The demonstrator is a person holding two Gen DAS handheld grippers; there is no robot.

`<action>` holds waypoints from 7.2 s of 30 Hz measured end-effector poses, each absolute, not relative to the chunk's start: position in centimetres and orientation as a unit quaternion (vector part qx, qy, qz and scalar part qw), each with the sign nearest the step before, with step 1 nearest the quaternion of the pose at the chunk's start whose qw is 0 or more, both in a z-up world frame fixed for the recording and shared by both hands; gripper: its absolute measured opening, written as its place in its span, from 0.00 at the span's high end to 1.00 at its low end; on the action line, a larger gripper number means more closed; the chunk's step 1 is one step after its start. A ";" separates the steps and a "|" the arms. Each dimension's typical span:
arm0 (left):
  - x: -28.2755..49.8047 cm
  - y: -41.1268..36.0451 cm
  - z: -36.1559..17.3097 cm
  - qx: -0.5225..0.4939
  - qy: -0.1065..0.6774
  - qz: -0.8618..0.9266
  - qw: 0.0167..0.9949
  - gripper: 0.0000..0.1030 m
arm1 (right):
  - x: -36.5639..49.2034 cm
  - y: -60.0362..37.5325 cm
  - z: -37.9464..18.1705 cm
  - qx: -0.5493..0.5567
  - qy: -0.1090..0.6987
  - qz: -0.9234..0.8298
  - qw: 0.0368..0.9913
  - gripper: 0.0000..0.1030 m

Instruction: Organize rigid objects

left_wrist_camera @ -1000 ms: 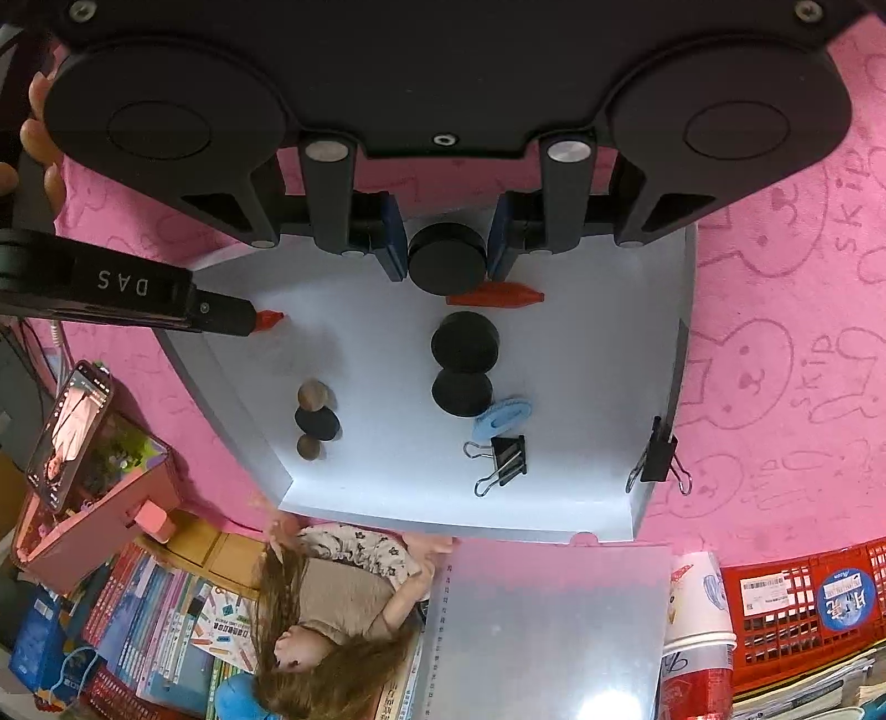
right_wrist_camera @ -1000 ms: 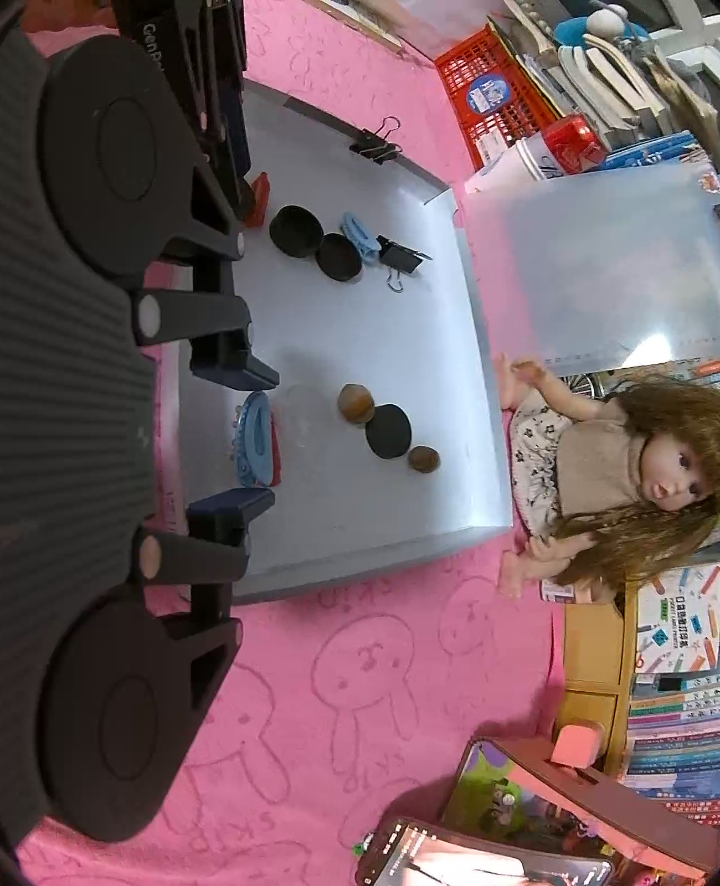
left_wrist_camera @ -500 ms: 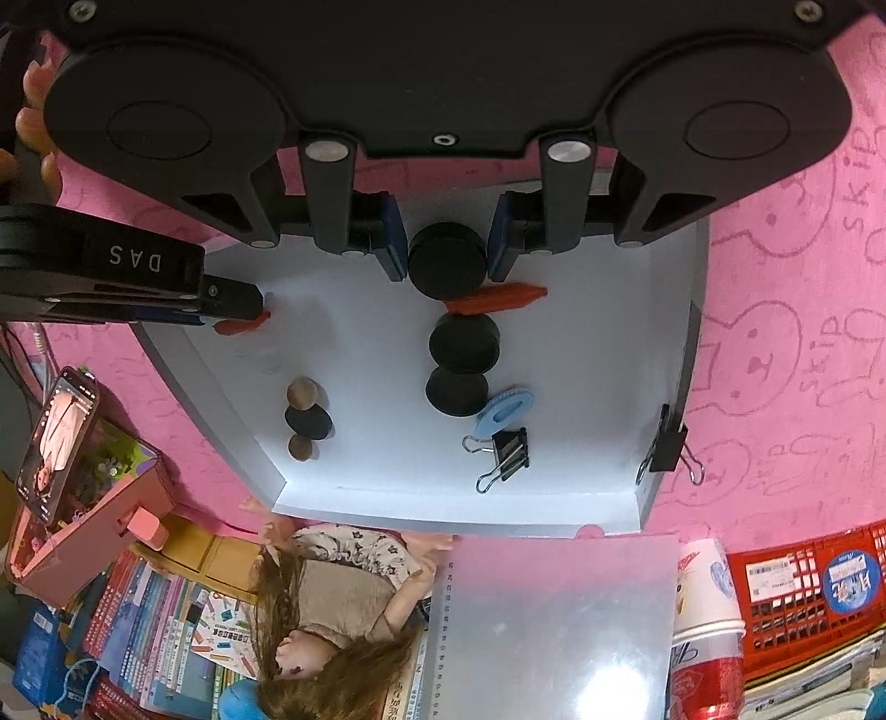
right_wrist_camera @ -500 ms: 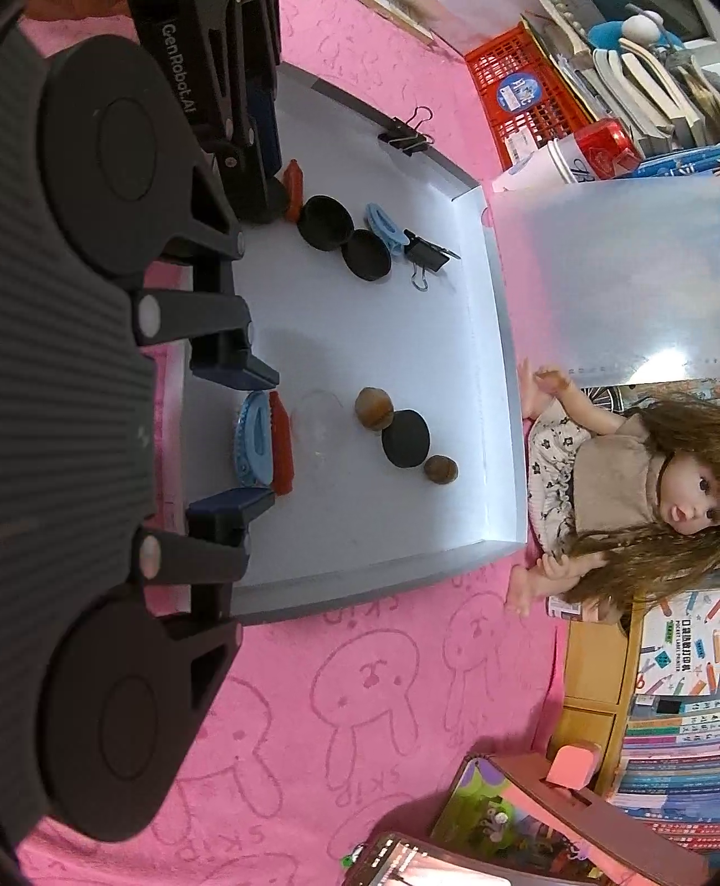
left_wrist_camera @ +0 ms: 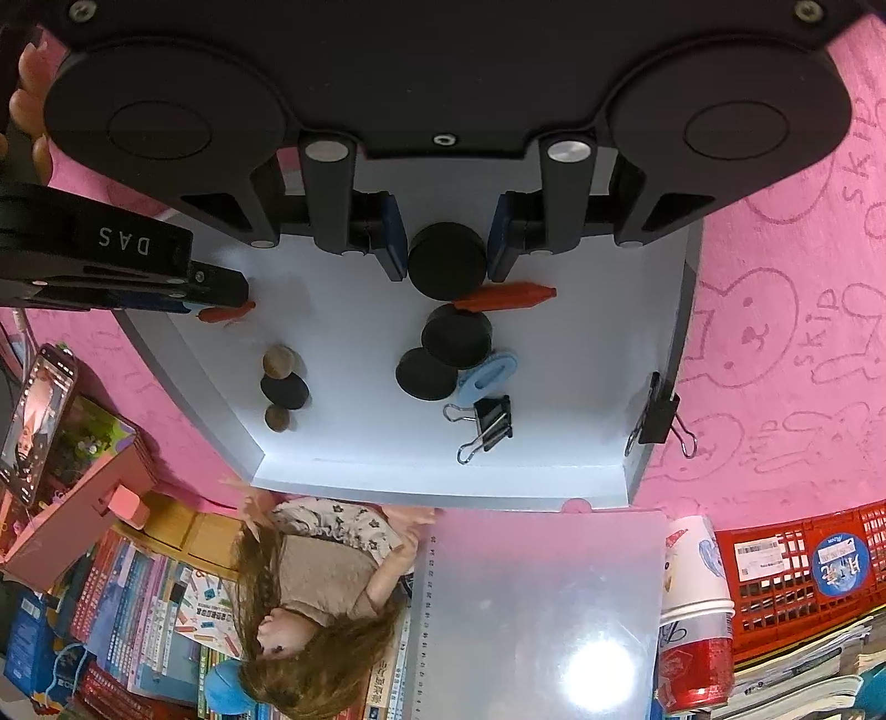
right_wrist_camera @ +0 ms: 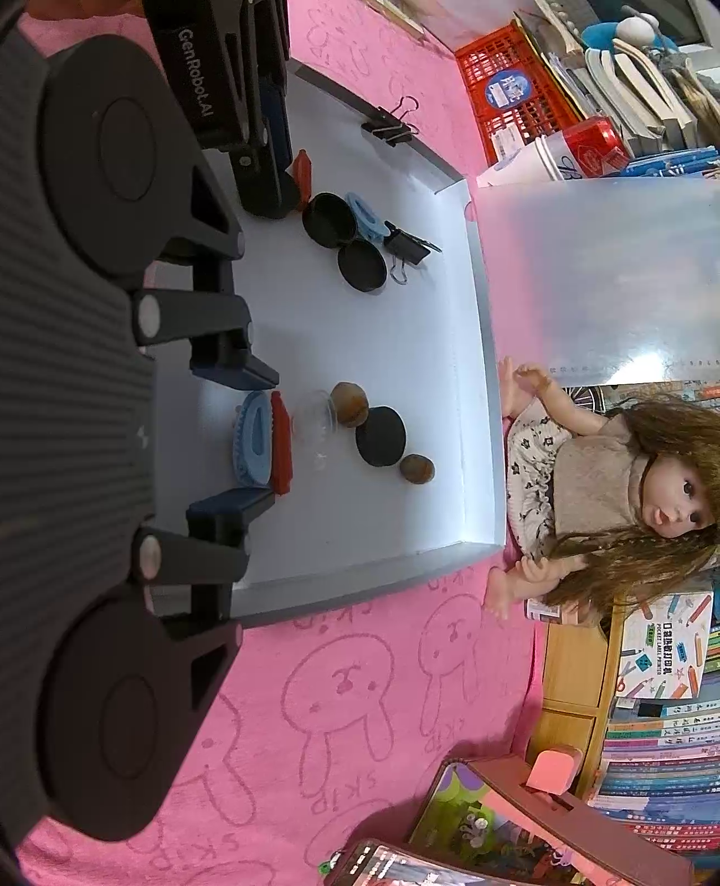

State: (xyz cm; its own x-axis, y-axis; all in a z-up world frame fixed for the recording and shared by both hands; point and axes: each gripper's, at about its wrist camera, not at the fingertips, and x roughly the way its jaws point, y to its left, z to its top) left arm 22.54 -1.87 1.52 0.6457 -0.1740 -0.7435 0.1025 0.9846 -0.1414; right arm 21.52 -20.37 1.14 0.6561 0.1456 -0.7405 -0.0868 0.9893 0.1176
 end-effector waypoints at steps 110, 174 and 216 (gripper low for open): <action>14.2 -0.7 5.9 -0.012 0.287 -0.056 0.956 0.19 | 14.3 -20.3 5.4 0.009 0.283 0.039 0.958 0.02; 10.6 0.0 -0.9 0.010 0.318 -0.012 0.948 0.16 | 10.8 -19.2 -1.5 0.002 0.323 0.023 0.946 0.00; 12.9 -0.1 -1.3 0.004 0.333 -0.010 0.943 0.00 | 11.9 -19.0 -1.5 0.001 0.327 0.019 0.945 0.00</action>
